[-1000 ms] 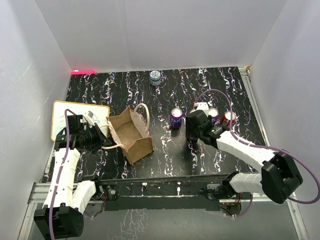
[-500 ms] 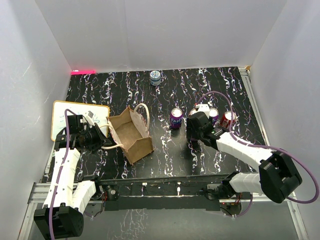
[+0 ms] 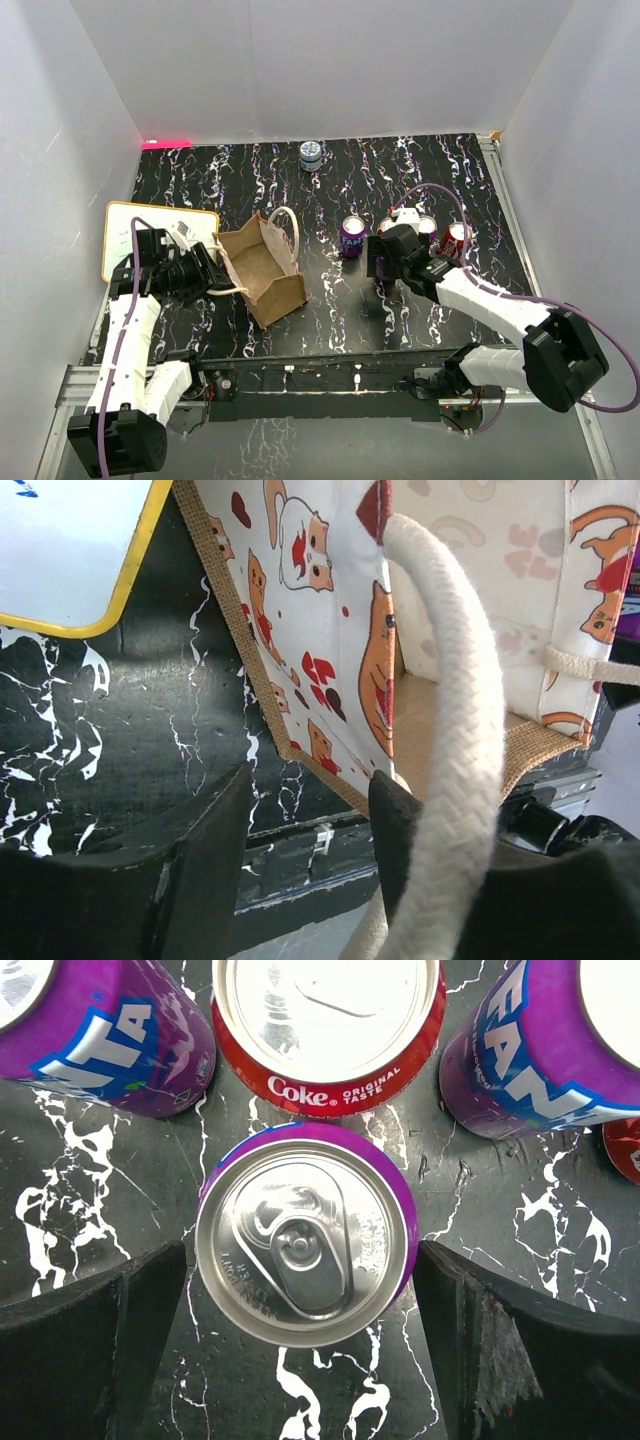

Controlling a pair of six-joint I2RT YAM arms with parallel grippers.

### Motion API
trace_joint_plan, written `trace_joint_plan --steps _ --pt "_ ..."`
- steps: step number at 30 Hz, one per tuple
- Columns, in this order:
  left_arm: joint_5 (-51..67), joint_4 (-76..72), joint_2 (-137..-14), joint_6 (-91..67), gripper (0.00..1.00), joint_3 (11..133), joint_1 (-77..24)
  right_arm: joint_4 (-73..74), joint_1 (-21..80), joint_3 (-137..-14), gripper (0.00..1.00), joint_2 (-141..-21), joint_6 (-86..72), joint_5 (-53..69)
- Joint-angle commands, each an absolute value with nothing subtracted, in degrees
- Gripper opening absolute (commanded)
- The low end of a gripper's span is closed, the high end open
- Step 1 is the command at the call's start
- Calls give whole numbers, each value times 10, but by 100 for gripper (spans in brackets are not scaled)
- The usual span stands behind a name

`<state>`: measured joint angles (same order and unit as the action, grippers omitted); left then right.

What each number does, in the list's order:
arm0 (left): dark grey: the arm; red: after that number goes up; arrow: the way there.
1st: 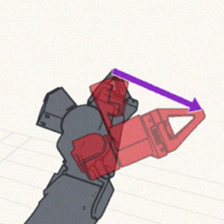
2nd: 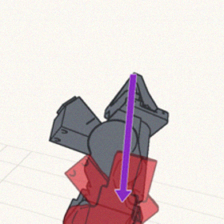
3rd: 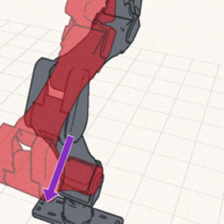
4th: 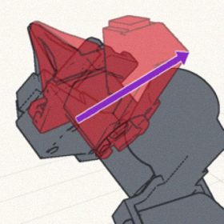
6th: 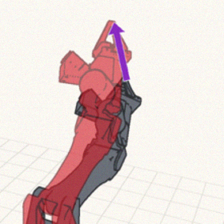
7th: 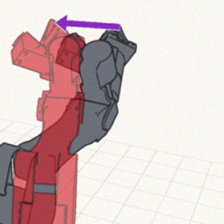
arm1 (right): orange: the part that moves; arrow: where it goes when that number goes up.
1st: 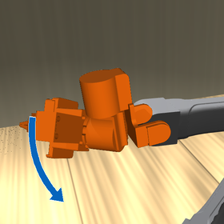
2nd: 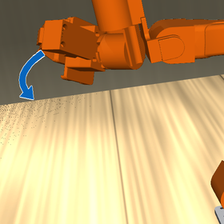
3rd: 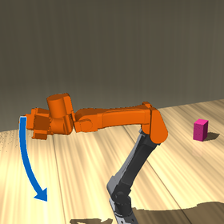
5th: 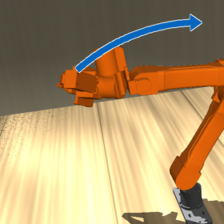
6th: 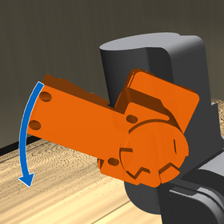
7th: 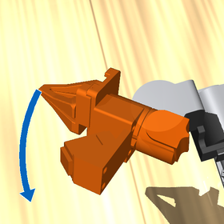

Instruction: Take the beverage out of the canvas bag

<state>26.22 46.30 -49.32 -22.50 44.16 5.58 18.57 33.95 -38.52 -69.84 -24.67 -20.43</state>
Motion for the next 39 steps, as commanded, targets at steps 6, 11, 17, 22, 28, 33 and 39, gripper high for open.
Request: trace_joint_plan --steps 6,11,17,22,28,33,39 --pt "252 474 -505 -234 88 512 52 212 337 -436 100 -629 -226 -196" --pt "173 508 -512 -221 97 568 51 242 336 -463 100 -591 -218 -192" --pt "130 531 -576 -175 97 682 -10 292 336 -519 100 -552 -206 -180" --pt "37 545 -617 -143 97 818 -103 337 337 -578 100 -505 -184 -162" --pt "35 543 -648 -116 97 964 -131 388 337 -682 99 -443 -152 -112" --pt "115 485 -662 -66 97 1041 -170 426 336 -785 98 -424 -131 -89" --pt "175 325 -586 -51 97 990 -177 435 336 -840 99 -417 -125 -87"
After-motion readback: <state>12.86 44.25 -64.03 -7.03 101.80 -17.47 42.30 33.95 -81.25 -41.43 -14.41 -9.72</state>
